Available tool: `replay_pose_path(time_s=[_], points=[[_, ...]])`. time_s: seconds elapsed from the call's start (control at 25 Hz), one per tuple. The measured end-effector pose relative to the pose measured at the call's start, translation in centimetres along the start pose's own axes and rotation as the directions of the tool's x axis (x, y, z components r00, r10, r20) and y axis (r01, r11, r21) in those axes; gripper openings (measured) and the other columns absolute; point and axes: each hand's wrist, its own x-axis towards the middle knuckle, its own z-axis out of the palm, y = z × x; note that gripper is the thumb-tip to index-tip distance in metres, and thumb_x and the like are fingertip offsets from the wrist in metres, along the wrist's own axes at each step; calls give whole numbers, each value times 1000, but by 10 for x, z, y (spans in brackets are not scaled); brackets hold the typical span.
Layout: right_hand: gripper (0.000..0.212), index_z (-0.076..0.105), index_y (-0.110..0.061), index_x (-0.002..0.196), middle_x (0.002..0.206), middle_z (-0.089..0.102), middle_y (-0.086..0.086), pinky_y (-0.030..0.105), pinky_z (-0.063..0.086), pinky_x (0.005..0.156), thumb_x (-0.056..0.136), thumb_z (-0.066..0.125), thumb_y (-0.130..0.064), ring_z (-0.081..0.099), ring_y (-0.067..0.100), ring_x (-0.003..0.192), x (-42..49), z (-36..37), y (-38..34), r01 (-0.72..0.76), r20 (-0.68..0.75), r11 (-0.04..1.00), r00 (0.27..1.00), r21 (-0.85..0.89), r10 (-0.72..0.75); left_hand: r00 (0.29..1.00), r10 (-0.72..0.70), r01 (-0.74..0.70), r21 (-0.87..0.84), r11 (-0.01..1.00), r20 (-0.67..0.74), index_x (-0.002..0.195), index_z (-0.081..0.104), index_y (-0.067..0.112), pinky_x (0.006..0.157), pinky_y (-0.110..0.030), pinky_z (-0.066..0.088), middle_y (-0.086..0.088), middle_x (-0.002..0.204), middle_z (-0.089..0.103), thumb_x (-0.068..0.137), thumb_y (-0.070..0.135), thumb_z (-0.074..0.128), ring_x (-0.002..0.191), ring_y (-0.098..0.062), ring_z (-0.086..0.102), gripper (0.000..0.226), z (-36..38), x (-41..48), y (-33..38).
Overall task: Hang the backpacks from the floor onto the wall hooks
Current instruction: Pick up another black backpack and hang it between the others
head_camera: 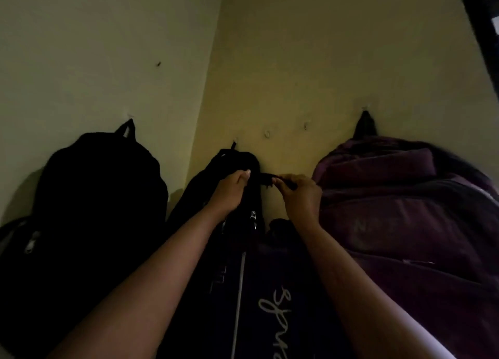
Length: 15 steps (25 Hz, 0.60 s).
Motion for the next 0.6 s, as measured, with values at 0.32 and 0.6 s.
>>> replay_pose_path(time_s=[0.32,0.6], points=[[27,73,-7,104,100,75,14,22,45,72,85,65,-24,69,23,90,115,79,36,33,-201,995,978,-90,-50,987,129,-128,22,992,-97,105,55,5,77,-32,35,-20,109,62,100,35,25,105,-33,57,43,25,154,-39],[21,73,-13,102,94,75,12,25,47,73,86,62,-22,69,27,87,193,124,46,97,-233,980,963,-176,-137,976,189,-198,-82,977,-107,98,51,3,60,-32,26,-28,95,53,100,33,25,69,-25,46,40,27,252,-55]])
